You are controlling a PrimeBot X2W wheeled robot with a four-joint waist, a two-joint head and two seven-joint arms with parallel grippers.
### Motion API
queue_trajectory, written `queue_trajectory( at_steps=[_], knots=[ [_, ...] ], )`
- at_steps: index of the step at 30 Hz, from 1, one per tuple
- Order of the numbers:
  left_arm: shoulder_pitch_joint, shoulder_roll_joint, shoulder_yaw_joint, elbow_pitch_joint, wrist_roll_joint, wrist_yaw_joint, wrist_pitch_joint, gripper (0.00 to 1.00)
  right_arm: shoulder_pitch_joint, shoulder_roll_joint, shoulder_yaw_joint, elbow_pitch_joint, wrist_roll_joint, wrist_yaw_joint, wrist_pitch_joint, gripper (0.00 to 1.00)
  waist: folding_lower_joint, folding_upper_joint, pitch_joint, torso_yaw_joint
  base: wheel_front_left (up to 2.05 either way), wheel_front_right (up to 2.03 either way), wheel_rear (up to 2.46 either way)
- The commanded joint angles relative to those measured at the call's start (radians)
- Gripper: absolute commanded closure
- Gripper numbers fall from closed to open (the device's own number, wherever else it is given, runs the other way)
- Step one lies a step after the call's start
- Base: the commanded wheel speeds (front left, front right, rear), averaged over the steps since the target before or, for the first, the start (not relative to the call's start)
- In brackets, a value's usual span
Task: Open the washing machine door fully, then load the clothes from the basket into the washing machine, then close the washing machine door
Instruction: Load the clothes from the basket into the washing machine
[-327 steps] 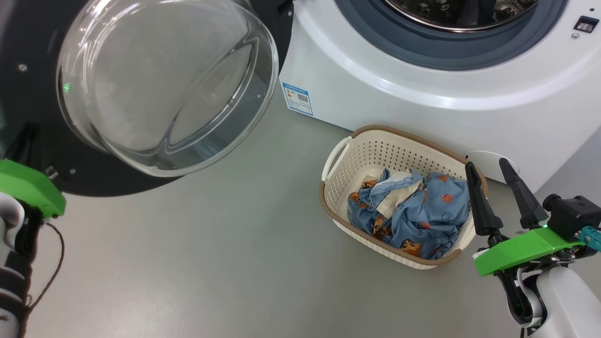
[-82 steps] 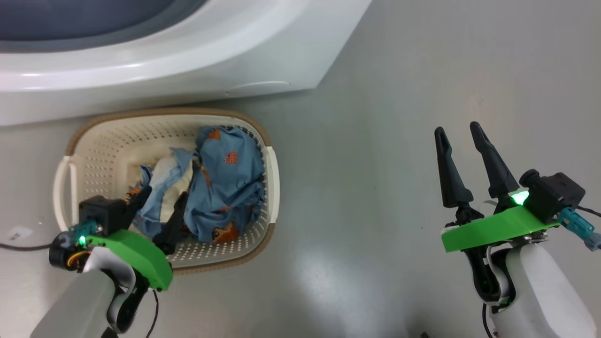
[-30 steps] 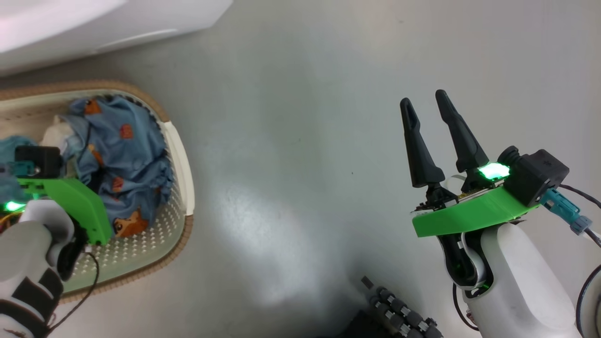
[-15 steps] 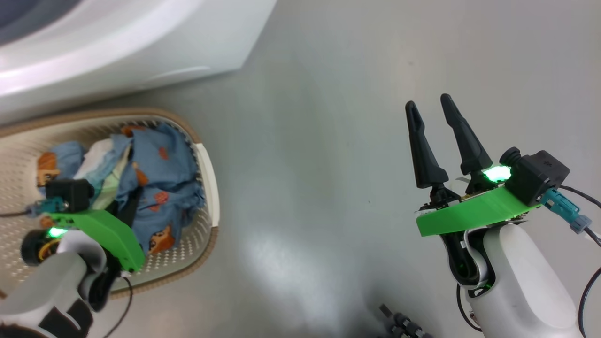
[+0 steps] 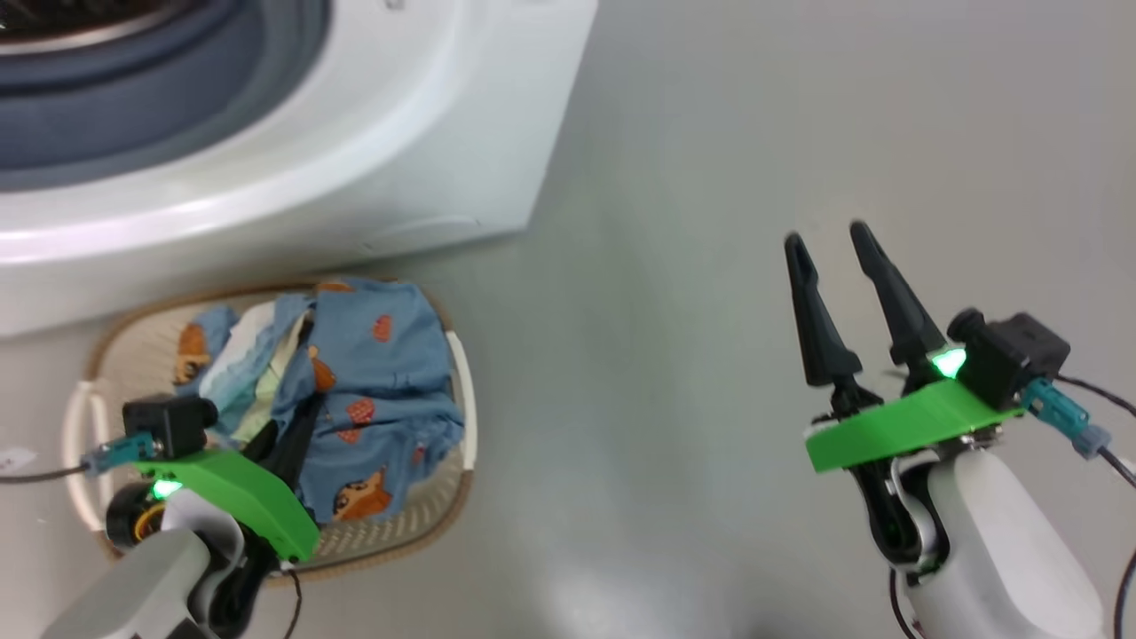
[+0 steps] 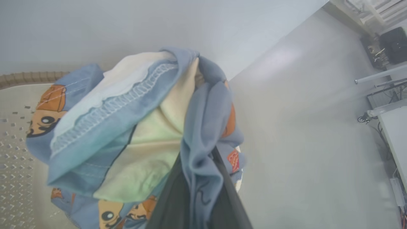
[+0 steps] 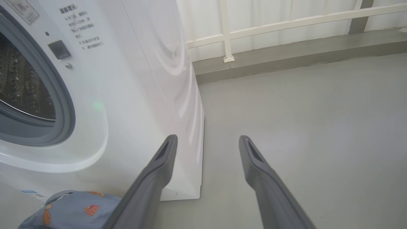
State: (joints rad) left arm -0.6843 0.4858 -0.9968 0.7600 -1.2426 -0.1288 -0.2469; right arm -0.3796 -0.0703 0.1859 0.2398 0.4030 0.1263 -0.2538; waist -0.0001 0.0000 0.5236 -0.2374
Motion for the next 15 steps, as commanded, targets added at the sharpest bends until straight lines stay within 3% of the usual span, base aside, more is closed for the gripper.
queue_trajectory(
  at_steps=[1, 15],
  knots=[
    [0.023, 0.029, 0.044, -0.031, 0.001, -0.002, -0.014, 1.00, 0.037, -0.014, 0.012, -0.012, 0.003, 0.004, -0.008, 0.00, 0.0001, 0.0000, -0.102, 0.058, 0.00, 0.00, 0.00],
    [0.209, -0.030, 0.343, -0.260, 0.168, -0.002, -0.015, 1.00, 0.124, -0.105, 0.018, 0.026, 0.061, 0.004, -0.008, 0.00, 0.0001, 0.0000, -0.309, 0.145, 0.00, 0.00, 0.00]
  ],
)
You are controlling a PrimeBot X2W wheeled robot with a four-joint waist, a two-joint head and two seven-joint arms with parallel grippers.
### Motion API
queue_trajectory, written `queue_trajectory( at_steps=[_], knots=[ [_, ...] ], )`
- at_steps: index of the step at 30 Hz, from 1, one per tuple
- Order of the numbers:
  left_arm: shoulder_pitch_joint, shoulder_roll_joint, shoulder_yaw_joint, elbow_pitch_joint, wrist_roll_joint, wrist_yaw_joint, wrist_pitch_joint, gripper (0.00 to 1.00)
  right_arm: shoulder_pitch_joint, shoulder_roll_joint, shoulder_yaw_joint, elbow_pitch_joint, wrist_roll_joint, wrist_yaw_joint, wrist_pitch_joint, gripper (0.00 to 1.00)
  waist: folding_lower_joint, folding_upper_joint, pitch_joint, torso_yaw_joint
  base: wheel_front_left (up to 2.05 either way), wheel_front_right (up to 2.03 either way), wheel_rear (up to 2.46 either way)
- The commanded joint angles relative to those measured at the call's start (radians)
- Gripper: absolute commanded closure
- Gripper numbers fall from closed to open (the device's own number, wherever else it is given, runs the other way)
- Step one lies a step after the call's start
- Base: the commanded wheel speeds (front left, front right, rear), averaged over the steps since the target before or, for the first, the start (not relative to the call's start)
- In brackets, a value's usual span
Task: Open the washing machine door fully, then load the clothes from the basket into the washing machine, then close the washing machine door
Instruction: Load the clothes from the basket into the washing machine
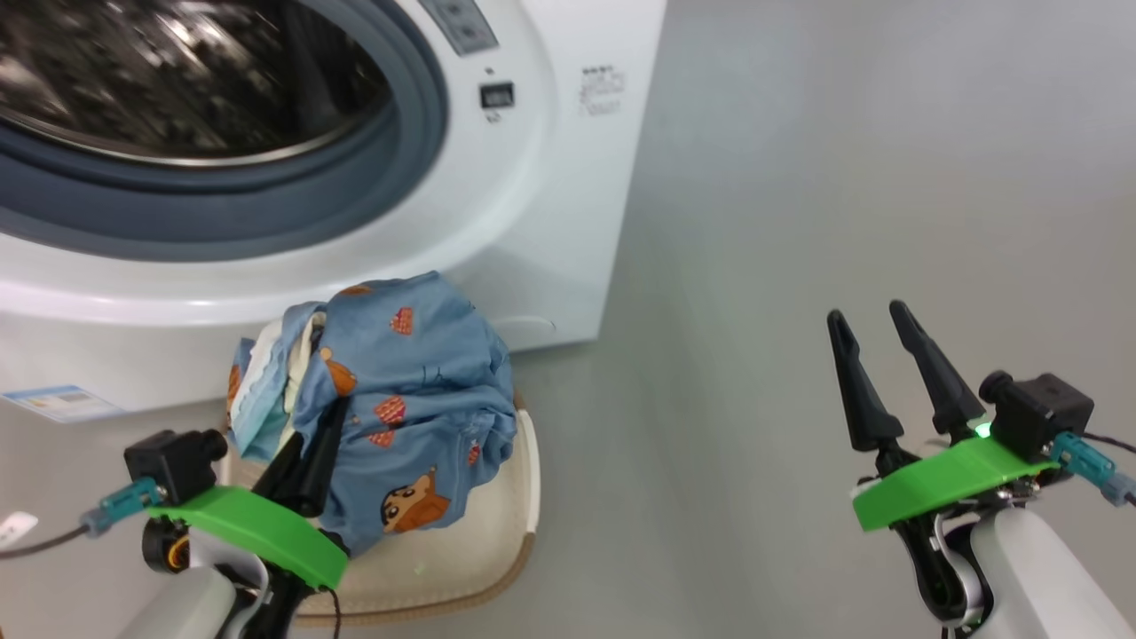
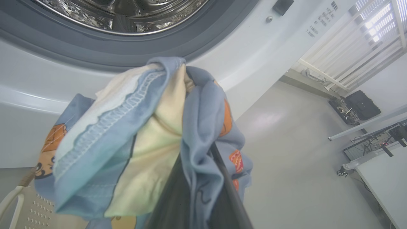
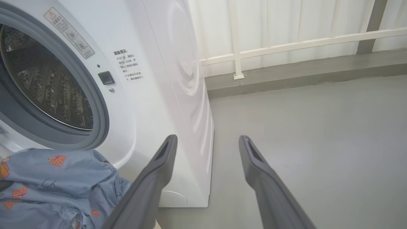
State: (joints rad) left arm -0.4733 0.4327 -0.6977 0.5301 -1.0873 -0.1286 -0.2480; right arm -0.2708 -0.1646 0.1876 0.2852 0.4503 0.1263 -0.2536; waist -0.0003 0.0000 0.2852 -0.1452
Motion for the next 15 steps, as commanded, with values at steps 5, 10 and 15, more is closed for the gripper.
queue_trajectory(
  at_steps=[5, 10, 15],
  knots=[
    [0.060, -0.004, 0.139, -0.116, 0.079, 0.003, -0.014, 1.00, 0.043, -0.032, 0.019, -0.013, 0.032, 0.004, -0.008, 0.00, 0.0003, 0.0000, -0.123, 0.074, 0.00, 0.00, 0.00],
    [0.111, -0.027, 0.200, -0.200, 0.127, 0.025, -0.014, 1.00, 0.064, -0.052, 0.021, -0.009, 0.048, 0.004, -0.008, 0.00, 0.0003, 0.0000, -0.164, 0.091, 0.00, 0.00, 0.00],
    [0.152, -0.050, 0.249, -0.279, 0.130, 0.047, -0.014, 1.00, 0.080, -0.062, 0.024, -0.010, 0.059, 0.004, -0.008, 0.00, 0.0003, 0.0000, -0.188, 0.099, 0.00, 0.00, 0.00]
  ],
)
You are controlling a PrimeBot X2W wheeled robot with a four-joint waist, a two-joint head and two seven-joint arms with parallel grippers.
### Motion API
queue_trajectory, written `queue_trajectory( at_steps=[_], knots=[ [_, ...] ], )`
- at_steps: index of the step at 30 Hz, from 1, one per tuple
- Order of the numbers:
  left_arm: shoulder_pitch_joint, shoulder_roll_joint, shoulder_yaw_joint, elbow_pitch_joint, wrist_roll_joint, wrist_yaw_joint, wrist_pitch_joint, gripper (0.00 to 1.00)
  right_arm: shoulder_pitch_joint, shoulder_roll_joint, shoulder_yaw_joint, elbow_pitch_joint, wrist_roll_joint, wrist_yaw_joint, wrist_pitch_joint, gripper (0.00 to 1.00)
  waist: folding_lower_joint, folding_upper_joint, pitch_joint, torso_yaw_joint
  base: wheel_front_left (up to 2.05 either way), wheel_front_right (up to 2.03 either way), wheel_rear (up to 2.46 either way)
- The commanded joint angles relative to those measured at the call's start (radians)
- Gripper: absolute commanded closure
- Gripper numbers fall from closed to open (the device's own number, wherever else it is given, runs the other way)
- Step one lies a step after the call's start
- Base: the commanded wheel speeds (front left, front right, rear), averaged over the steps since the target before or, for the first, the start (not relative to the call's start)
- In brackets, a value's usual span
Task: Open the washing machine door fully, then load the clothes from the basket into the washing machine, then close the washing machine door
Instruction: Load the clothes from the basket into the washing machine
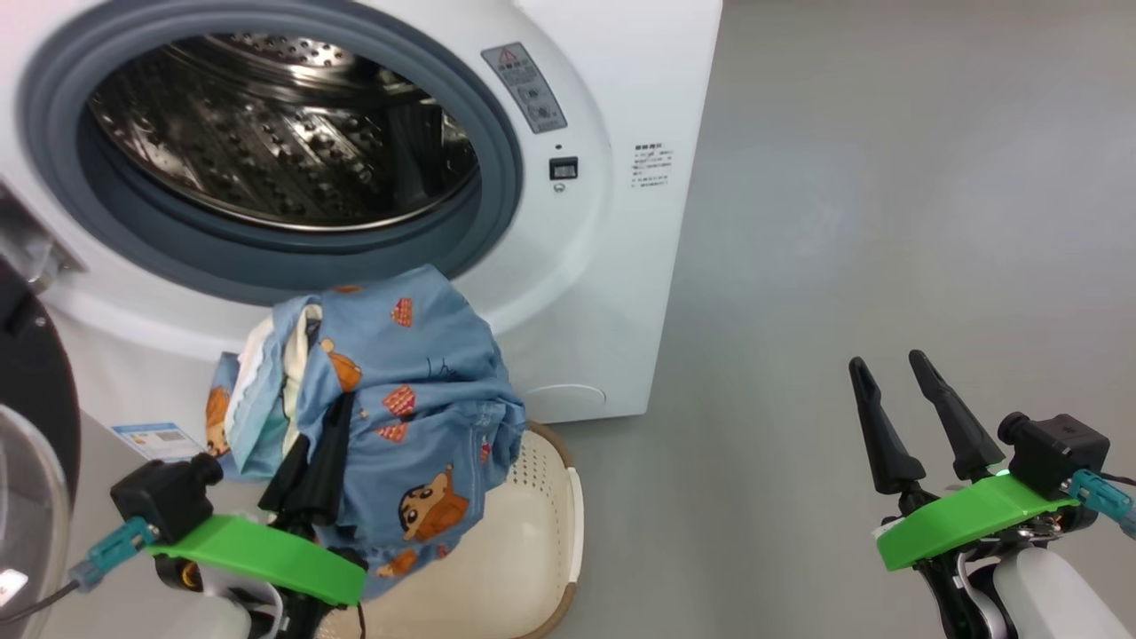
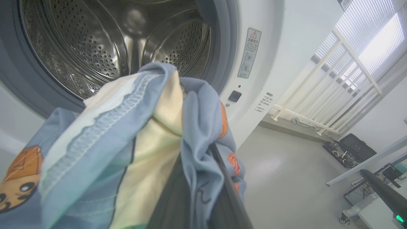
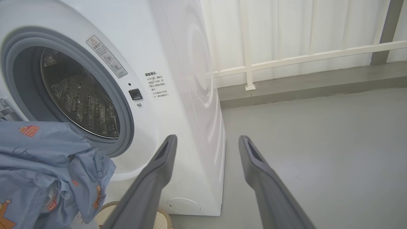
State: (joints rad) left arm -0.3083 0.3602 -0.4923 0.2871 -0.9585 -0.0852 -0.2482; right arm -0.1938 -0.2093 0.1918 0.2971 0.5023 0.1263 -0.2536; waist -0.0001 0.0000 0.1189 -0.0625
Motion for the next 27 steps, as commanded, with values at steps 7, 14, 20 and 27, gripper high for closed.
queue_trajectory(
  at_steps=[7, 14, 20, 27],
  knots=[
    [0.013, 0.023, 0.066, -0.102, 0.016, 0.033, -0.013, 1.00, 0.013, -0.027, 0.026, -0.027, 0.016, 0.004, -0.008, 0.00, 0.0001, 0.0000, -0.033, 0.021, 0.00, 0.00, 0.00],
    [-0.003, 0.029, 0.092, -0.116, 0.020, 0.041, -0.014, 1.00, 0.008, -0.033, 0.030, -0.032, 0.022, 0.004, -0.008, 0.00, 0.0001, 0.0000, -0.027, 0.015, 0.00, 0.00, 0.00],
    [-0.091, 0.034, 0.125, -0.051, 0.046, 0.056, -0.014, 1.00, 0.000, -0.033, 0.033, -0.041, 0.020, 0.004, -0.008, 0.00, 0.0001, 0.0000, 0.005, 0.002, 0.00, 0.00, 0.00],
    [-0.281, 0.045, 0.135, 0.126, 0.079, 0.030, -0.013, 1.00, -0.026, -0.028, 0.035, -0.053, 0.004, 0.004, -0.008, 0.00, 0.0001, 0.0000, 0.086, -0.029, 0.00, 0.00, 0.00]
  ],
)
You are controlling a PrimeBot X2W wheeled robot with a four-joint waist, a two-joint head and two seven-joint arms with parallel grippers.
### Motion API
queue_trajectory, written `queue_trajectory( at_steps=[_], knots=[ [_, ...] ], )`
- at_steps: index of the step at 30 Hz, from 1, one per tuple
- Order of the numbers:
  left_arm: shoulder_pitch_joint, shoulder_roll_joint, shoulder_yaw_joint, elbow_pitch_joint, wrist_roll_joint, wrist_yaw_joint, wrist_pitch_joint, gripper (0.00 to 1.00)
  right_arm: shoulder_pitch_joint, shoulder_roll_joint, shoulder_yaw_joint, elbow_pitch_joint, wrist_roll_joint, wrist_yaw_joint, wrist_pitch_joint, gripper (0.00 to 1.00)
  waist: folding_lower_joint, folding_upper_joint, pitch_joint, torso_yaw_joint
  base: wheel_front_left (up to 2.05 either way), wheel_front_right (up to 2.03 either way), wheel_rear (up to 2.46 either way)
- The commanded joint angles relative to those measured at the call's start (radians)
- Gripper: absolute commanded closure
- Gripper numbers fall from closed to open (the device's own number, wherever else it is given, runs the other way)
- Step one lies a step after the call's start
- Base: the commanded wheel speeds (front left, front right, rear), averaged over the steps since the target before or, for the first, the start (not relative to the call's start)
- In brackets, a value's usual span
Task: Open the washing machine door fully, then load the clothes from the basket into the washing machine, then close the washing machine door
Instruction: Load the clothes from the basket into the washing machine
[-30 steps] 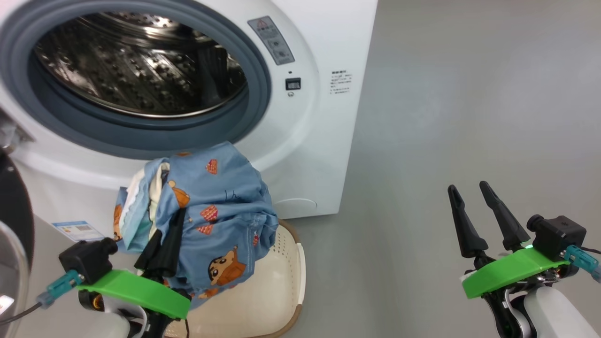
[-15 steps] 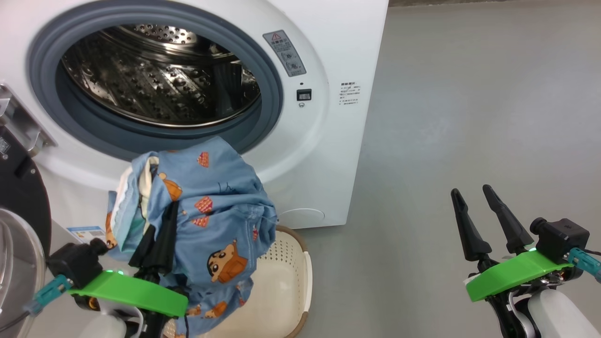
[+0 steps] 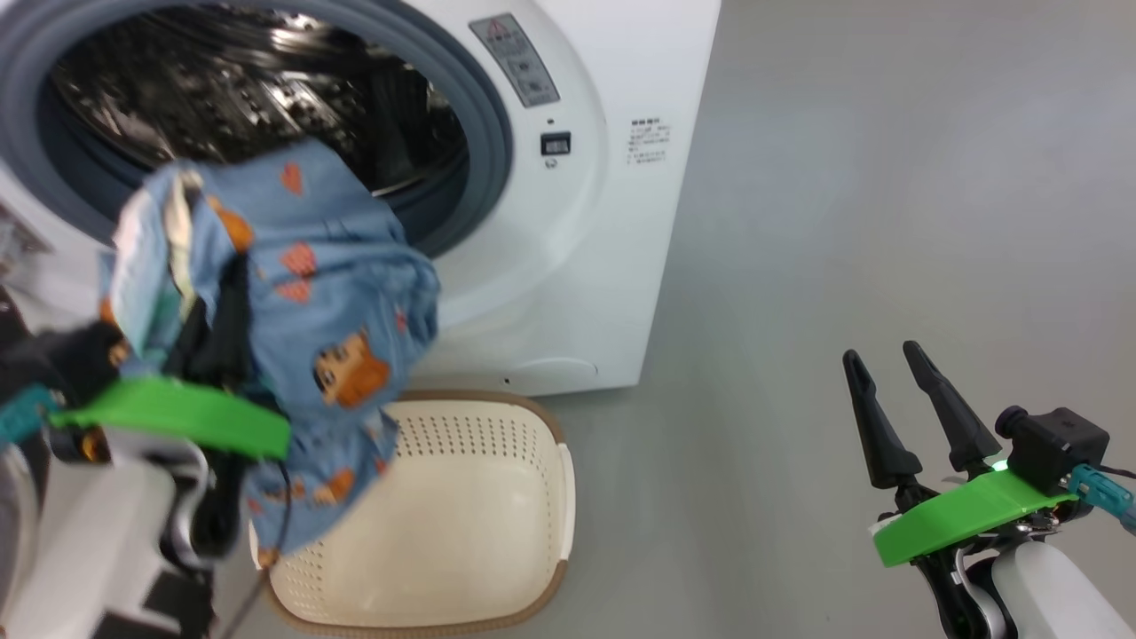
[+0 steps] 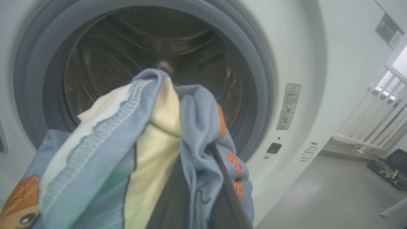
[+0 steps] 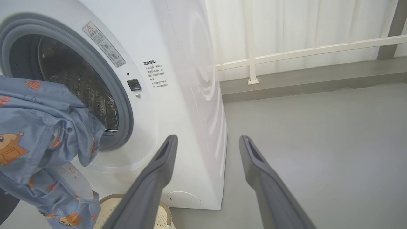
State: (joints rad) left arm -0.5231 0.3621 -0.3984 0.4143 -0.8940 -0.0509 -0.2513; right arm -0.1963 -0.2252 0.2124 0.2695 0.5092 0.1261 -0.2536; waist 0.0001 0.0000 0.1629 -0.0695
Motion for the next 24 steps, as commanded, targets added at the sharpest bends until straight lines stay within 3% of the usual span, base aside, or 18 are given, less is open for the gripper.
queue_trajectory(
  at_steps=[1, 13, 24],
  knots=[
    [-0.098, 0.047, 0.041, 0.028, 0.023, -0.005, -0.009, 1.00, -0.029, -0.010, 0.014, -0.029, -0.007, 0.005, -0.008, 0.00, -0.0001, 0.0000, 0.060, -0.029, 0.00, 0.00, 0.00],
    [-0.483, 0.106, 0.034, 0.348, 0.049, -0.069, 0.006, 1.00, -0.092, 0.054, 0.003, -0.108, -0.026, 0.005, -0.008, 0.00, -0.0001, 0.0000, 0.307, -0.135, 0.00, 0.00, 0.00],
    [-0.699, 0.163, -0.016, 0.462, 0.061, -0.079, -0.007, 1.00, -0.114, 0.114, 0.012, -0.167, -0.057, 0.005, -0.008, 0.00, -0.0001, 0.0000, 0.465, -0.206, 0.00, 0.00, 0.00]
  ],
)
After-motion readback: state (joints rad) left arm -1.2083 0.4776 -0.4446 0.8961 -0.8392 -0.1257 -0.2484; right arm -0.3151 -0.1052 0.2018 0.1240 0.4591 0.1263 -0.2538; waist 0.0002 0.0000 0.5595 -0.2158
